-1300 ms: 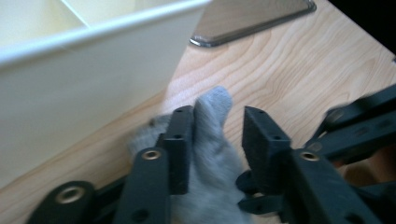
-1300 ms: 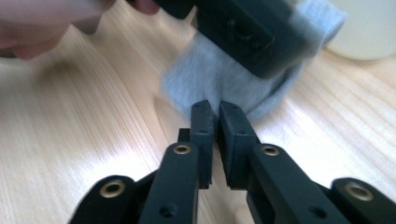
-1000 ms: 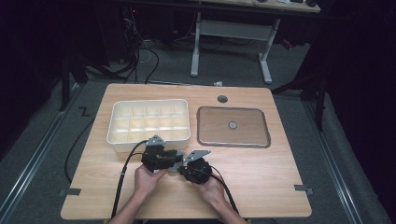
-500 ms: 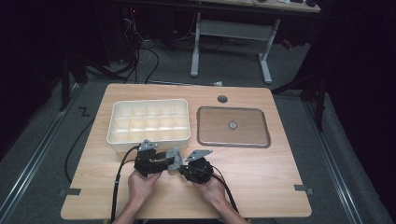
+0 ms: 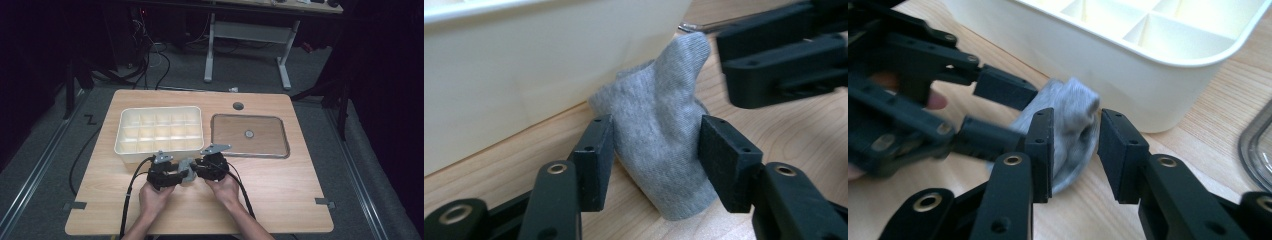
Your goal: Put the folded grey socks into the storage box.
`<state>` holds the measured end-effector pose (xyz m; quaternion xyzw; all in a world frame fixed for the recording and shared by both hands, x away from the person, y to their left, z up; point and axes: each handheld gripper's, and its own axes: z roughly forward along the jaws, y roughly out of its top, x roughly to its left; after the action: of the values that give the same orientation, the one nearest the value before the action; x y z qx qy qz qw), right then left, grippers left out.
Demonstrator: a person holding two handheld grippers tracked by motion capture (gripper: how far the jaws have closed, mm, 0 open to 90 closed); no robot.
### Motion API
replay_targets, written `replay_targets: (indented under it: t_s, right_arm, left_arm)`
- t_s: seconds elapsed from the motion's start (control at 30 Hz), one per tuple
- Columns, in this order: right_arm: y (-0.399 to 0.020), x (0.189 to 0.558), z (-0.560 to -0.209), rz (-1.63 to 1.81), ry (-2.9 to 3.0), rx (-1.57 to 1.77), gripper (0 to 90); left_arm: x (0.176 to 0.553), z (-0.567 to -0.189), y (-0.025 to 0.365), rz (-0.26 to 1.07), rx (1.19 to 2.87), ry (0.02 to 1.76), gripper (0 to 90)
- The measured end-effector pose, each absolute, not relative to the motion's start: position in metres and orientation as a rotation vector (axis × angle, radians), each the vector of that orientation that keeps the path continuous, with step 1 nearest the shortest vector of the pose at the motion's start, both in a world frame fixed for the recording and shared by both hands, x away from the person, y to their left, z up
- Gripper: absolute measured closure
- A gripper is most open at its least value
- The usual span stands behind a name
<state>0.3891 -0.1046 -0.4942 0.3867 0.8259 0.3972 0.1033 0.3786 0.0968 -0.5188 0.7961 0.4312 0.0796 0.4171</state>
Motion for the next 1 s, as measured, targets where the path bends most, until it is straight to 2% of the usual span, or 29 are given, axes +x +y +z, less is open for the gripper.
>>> replay_targets:
  t_s: [0.3,0.73,1.0]
  right_arm:
    - [-0.099,0.404,-0.512,1.125,2.460,1.210,65.0]
    - [-0.105,0.408,-0.523,1.105,2.488,1.218,69.3]
    - [-0.107,0.405,-0.524,1.127,2.494,1.222,69.0]
  left_arm:
    - [0.384,-0.522,0.094,0.176,2.010,1.081,48.4]
    - [0.388,-0.527,0.094,0.136,2.012,1.082,46.0]
    - [0.390,-0.524,0.102,0.037,1.972,1.089,43.0]
